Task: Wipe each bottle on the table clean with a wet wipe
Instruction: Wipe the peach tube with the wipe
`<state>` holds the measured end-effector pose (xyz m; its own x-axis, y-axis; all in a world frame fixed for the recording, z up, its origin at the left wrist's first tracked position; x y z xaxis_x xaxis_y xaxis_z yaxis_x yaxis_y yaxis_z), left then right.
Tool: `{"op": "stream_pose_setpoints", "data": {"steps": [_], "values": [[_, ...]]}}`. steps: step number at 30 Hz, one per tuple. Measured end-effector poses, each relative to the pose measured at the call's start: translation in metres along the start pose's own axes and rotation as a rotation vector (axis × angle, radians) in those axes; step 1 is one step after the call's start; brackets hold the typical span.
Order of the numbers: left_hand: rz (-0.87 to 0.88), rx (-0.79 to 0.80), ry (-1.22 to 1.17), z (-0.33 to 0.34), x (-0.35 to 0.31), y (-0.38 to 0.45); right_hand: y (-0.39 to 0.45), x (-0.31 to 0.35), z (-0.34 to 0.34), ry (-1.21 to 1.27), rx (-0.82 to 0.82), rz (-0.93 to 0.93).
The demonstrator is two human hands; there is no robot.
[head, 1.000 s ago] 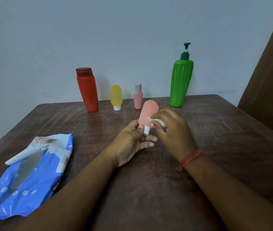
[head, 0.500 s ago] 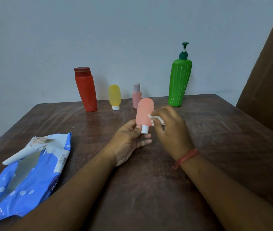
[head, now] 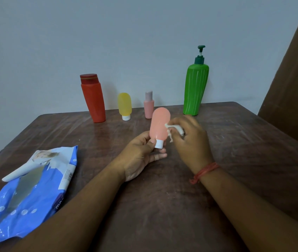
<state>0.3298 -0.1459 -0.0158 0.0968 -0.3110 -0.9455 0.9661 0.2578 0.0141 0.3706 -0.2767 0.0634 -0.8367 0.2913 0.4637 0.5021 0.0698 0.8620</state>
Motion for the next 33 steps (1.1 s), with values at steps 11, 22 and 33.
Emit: {"op": "stream_pose_setpoints", "data": {"steps": [11, 22, 33], "values": [[0.063, 0.044, 0.196, 0.005, 0.001, -0.005, 0.0, -0.031, -0.008, 0.273, -0.057, 0.32], [0.055, 0.061, 0.219, 0.01, 0.003, -0.005, 0.0, -0.046, -0.006, 0.55, -0.123, 0.576], [0.051, 0.015, 0.143, 0.006, 0.001, -0.002, -0.014, -0.049, 0.014, 0.674, -0.001, 0.69]]}}
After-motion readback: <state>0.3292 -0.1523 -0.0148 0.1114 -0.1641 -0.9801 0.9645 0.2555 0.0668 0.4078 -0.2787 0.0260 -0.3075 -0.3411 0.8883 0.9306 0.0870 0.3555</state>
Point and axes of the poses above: each hand's wrist, its own y-axis towards the middle knuckle, its own z-axis out of the palm, x = y × z, the point moved 9 cm from there along y, towards the middle knuckle, and after that the axes turned 12 degrees about -x, right-handed, at the moved point
